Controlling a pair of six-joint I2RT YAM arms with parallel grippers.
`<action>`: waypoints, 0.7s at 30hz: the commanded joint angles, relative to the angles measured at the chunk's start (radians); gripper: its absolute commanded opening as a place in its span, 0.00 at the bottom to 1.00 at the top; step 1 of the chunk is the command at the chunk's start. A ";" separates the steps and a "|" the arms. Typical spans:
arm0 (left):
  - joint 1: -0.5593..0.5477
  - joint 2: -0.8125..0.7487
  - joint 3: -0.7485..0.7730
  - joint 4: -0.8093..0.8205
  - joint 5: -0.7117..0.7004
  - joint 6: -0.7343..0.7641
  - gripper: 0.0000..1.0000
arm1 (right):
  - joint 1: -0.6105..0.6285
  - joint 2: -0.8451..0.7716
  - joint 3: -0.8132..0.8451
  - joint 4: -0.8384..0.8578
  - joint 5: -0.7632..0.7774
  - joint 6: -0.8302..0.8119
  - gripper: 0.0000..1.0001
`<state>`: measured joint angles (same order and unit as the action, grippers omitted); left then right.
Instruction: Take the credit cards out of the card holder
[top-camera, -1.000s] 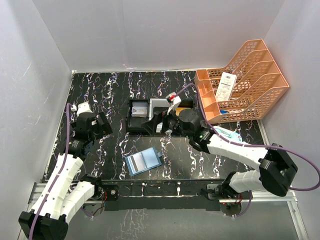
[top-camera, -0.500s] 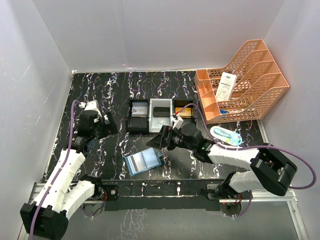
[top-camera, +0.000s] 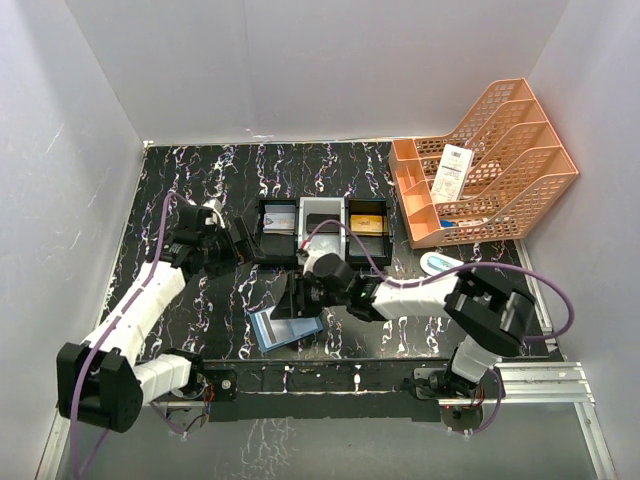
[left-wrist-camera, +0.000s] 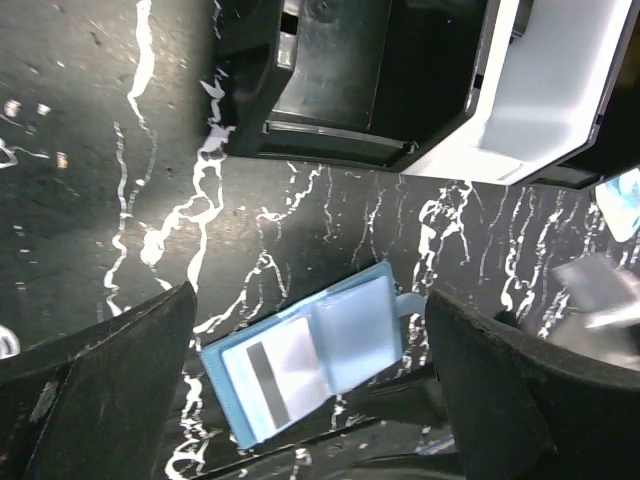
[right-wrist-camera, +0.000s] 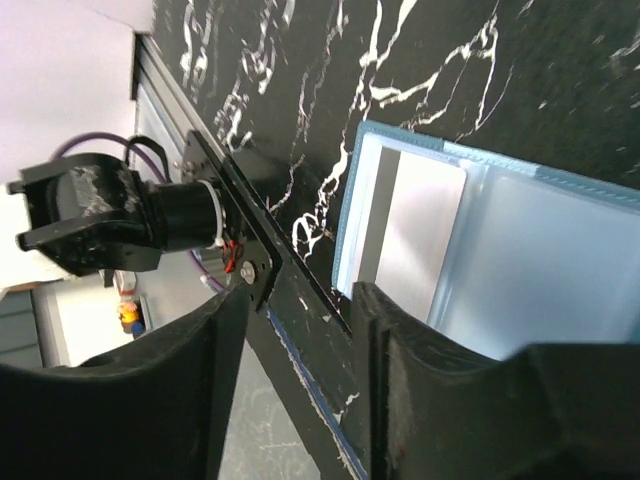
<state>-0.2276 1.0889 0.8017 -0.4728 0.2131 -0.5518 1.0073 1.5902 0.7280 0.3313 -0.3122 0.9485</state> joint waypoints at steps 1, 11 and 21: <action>-0.013 -0.022 0.003 -0.018 0.091 -0.150 0.96 | 0.039 0.092 0.090 -0.051 0.020 0.002 0.39; -0.036 -0.269 -0.284 -0.002 0.134 -0.294 0.91 | 0.058 0.099 0.084 -0.187 0.171 -0.009 0.38; -0.126 -0.249 -0.308 -0.042 0.105 -0.302 0.84 | 0.056 0.101 0.058 -0.222 0.277 0.063 0.39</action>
<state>-0.3130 0.8391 0.5007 -0.4755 0.3103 -0.8383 1.0660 1.7020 0.7906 0.1307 -0.1249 0.9657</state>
